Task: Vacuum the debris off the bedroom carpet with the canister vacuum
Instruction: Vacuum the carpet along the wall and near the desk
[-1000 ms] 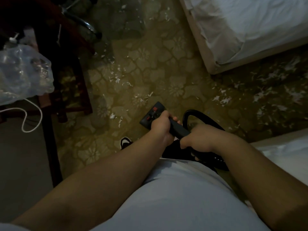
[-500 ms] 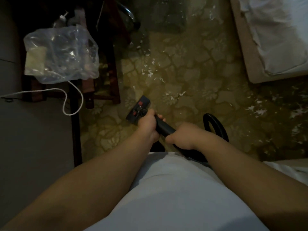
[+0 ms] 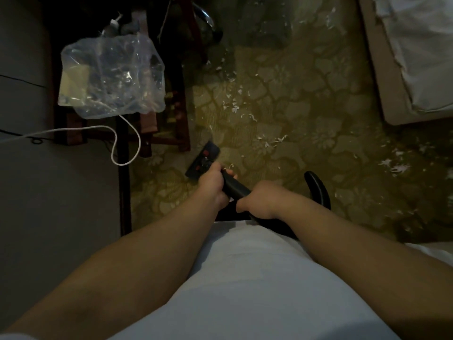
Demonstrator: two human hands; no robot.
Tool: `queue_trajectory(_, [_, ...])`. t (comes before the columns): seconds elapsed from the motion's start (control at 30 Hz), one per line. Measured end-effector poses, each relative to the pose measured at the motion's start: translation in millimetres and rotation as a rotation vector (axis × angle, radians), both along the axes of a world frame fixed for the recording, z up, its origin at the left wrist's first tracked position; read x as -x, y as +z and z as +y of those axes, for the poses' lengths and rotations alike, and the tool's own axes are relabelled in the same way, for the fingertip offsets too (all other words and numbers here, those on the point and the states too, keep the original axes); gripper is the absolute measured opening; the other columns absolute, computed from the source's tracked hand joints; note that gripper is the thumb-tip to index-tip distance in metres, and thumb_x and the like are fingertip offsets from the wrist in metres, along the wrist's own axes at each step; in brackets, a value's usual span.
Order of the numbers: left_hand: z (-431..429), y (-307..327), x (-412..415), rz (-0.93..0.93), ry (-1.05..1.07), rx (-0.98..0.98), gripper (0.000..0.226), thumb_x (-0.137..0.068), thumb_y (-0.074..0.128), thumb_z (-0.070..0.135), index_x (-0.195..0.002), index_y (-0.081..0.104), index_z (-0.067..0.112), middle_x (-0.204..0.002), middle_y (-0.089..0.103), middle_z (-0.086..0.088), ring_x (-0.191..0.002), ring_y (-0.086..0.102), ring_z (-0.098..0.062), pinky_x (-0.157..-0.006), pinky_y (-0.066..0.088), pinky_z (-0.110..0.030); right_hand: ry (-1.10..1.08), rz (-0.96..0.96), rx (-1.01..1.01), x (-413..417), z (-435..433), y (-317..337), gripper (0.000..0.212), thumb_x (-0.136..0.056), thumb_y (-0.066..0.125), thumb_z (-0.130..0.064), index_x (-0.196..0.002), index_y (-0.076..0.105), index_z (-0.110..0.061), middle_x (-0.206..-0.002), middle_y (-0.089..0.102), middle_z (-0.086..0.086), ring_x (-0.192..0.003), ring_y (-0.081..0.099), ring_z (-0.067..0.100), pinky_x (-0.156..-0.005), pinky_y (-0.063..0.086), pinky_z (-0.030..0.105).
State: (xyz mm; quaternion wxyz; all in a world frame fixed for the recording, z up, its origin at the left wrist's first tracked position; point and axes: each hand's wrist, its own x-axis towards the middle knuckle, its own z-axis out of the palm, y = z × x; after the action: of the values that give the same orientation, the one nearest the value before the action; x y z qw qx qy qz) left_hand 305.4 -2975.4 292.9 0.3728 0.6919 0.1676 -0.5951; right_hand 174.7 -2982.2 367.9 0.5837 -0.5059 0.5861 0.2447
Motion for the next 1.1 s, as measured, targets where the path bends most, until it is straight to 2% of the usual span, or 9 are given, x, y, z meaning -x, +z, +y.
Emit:
queue_trajectory(0.17, [11,-9,59,0.057,-0.024,0.009,0.012,-0.096,0.06,0.016,-0.104,0.057,0.008,-0.062,0.051,-0.002,-0.058,0.049,-0.016,-0.059,0.049,-0.031,0.011,0.015,0.023,58,16,-2,0.028,-0.088,0.076,-0.037,-0.082,0.055,-0.019,-0.091,0.065,0.007,-0.082,0.066,0.023,-0.076,0.057,0.035])
queue_trajectory(0.27, [21,-13,118,0.092,-0.057,0.013,0.007,-0.096,0.059,0.015,-0.096,0.056,0.009,-0.063,0.051,-0.002,-0.058,0.05,-0.017,-0.058,0.049,-0.032,-0.018,0.025,0.009,119,28,-2,0.026,-0.091,0.074,-0.037,-0.087,0.057,-0.018,-0.09,0.065,0.005,-0.077,0.063,0.02,-0.063,0.05,0.03])
queue_trajectory(0.33, [31,-12,167,0.101,-0.08,-0.003,0.008,-0.096,0.059,0.013,-0.09,0.055,0.009,-0.063,0.052,-0.003,-0.058,0.05,-0.018,-0.059,0.05,-0.033,-0.036,0.034,-0.01,167,38,-1,0.024,-0.091,0.073,-0.037,-0.091,0.059,-0.017,-0.09,0.065,0.006,-0.076,0.063,0.021,-0.061,0.047,0.029])
queue_trajectory(0.53, [64,-3,302,0.157,-0.125,-0.015,0.008,-0.098,0.057,0.014,-0.092,0.055,0.009,-0.07,0.052,-0.004,-0.062,0.051,-0.018,-0.064,0.051,-0.034,-0.046,0.068,-0.055,298,70,15,0.026,-0.092,0.074,-0.036,-0.089,0.058,-0.016,-0.096,0.07,0.011,-0.082,0.07,0.027,-0.071,0.054,0.033])
queue_trajectory(0.77, [89,5,387,0.284,-0.211,-0.02,0.011,-0.099,0.055,0.018,-0.106,0.052,0.01,-0.068,0.049,-0.002,-0.062,0.048,-0.017,-0.059,0.047,-0.032,-0.053,0.117,-0.113,380,89,43,0.024,-0.093,0.073,-0.033,-0.097,0.068,-0.01,-0.098,0.077,0.016,-0.091,0.077,0.033,-0.086,0.061,0.042])
queue_trajectory(0.93, [110,5,401,0.314,-0.186,-0.018,0.01,-0.098,0.056,0.018,-0.102,0.055,0.009,-0.065,0.051,-0.003,-0.06,0.049,-0.017,-0.056,0.047,-0.032,-0.054,0.13,-0.105,396,113,47,0.023,-0.09,0.077,-0.03,-0.095,0.067,-0.01,-0.094,0.076,0.016,-0.081,0.075,0.032,-0.076,0.06,0.038])
queue_trajectory(1.1, [135,8,377,0.315,-0.097,0.012,0.011,-0.097,0.057,0.02,-0.101,0.052,0.011,-0.066,0.051,-0.002,-0.06,0.05,-0.017,-0.056,0.048,-0.033,-0.019,0.125,-0.106,375,128,46,0.026,-0.09,0.077,-0.028,-0.102,0.068,-0.007,-0.087,0.076,0.015,-0.065,0.072,0.027,-0.062,0.058,0.032])
